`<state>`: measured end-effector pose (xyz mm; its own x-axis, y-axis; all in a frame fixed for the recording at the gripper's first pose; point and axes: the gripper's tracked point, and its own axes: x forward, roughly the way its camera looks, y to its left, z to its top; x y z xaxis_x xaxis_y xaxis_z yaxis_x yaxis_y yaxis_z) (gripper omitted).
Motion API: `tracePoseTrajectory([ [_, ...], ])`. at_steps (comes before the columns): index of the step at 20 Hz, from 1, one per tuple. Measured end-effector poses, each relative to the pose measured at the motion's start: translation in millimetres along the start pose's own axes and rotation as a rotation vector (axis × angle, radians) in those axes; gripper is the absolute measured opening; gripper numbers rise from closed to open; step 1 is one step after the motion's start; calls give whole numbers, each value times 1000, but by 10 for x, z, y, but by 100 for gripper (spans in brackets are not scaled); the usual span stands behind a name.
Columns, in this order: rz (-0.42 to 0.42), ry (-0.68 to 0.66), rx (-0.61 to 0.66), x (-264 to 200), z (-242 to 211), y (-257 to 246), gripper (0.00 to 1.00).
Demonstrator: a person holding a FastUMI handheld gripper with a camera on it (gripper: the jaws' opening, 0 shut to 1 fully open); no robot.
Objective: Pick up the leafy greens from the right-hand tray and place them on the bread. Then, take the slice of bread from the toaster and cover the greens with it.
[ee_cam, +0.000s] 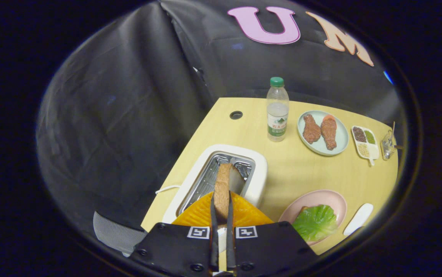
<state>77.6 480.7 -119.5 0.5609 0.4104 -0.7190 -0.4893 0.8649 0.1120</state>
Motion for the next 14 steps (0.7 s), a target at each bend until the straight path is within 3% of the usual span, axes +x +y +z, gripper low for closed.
tracePoseTrajectory([
  [8,82,-108,111,-482,392,-61,10],
  [14,111,-223,188,-1000,671,-398,10],
])
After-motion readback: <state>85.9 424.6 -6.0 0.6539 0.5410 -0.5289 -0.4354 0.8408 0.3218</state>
